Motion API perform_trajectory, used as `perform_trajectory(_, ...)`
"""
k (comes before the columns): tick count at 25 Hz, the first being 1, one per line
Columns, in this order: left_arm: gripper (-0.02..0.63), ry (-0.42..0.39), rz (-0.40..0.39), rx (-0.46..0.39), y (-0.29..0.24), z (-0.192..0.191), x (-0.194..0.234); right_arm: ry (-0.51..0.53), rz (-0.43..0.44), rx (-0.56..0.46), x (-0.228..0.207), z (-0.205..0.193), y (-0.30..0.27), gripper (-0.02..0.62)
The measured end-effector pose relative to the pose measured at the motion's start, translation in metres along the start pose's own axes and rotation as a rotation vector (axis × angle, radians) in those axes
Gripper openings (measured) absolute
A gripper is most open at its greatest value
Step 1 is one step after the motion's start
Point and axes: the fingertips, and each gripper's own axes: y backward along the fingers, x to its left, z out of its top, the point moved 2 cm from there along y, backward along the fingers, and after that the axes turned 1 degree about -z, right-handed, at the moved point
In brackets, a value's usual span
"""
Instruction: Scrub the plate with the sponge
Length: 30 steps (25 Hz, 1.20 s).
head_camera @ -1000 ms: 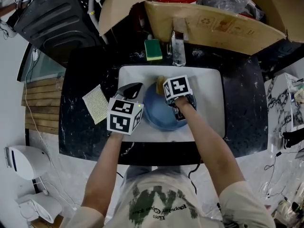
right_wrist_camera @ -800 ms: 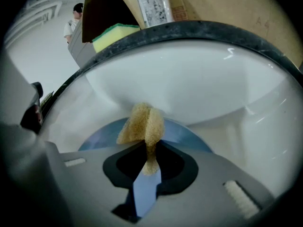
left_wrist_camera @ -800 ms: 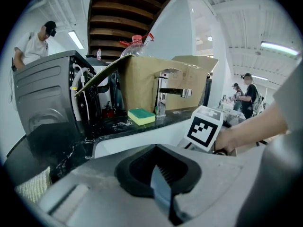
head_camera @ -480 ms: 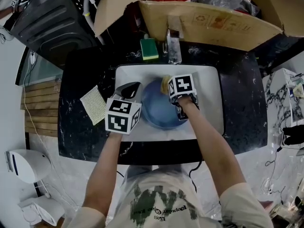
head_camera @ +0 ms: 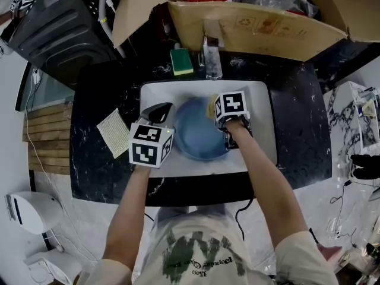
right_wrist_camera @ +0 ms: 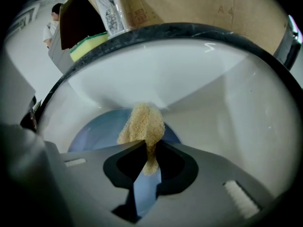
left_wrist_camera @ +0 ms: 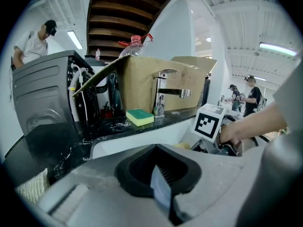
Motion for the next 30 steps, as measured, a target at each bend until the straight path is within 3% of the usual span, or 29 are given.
perform_trajectory(19, 0.003, -0.011, -0.032, 0.001, -0.004, 0.001, -0.009, -0.008, -0.047, 0.025, -0.026, -0.018, 0.015, 0.058)
perform_trajectory(30, 0.003, -0.014, -0.017, -0.008, 0.003, 0.003, -0.008, 0.119, 0.148, -0.040, 0.031, -0.003, 0.030, 0.060)
